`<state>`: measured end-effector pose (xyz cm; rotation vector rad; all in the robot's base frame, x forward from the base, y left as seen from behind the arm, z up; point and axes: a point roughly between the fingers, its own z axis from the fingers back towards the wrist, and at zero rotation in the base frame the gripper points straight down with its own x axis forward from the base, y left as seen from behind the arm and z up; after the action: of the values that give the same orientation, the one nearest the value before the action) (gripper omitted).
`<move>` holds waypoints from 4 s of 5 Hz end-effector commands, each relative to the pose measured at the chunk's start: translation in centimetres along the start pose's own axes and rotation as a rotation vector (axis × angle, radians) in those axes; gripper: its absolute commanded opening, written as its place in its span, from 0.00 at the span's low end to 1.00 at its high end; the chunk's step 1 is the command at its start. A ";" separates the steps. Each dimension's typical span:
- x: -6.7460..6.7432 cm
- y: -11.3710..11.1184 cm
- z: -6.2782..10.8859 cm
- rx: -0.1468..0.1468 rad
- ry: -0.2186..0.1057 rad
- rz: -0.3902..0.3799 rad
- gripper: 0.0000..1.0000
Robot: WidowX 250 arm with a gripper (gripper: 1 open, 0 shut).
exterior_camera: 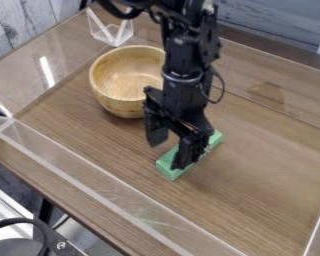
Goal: Put the green block in the brown bowl
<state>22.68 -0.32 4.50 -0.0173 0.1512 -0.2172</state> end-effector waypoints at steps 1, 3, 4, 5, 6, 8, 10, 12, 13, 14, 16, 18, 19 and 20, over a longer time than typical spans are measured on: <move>0.8 -0.2 0.4 0.003 -0.038 -0.014 1.00; 1.0 -0.6 0.1 -0.006 -0.054 -0.011 1.00; 1.0 -0.7 0.3 -0.009 -0.066 -0.006 1.00; 1.0 -0.8 0.5 -0.012 -0.079 0.000 1.00; 1.0 -0.8 1.0 -0.015 -0.095 0.006 1.00; 1.0 -1.0 1.2 -0.020 -0.110 0.015 1.00; 1.1 -1.1 0.9 -0.024 -0.112 0.022 1.00; 1.2 -1.1 1.0 -0.027 -0.122 0.030 1.00; 1.3 -1.1 1.0 -0.029 -0.126 0.033 1.00; 1.4 -1.0 0.8 -0.031 -0.123 0.037 0.00; 1.5 -0.9 2.1 -0.032 -0.142 0.044 0.00; 1.8 0.3 6.3 -0.025 -0.211 0.077 0.00; 2.1 1.3 8.7 -0.019 -0.246 0.104 0.00; 2.1 0.9 7.4 -0.021 -0.243 0.082 1.00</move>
<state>25.50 0.14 10.35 -0.0633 -0.0419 -0.1197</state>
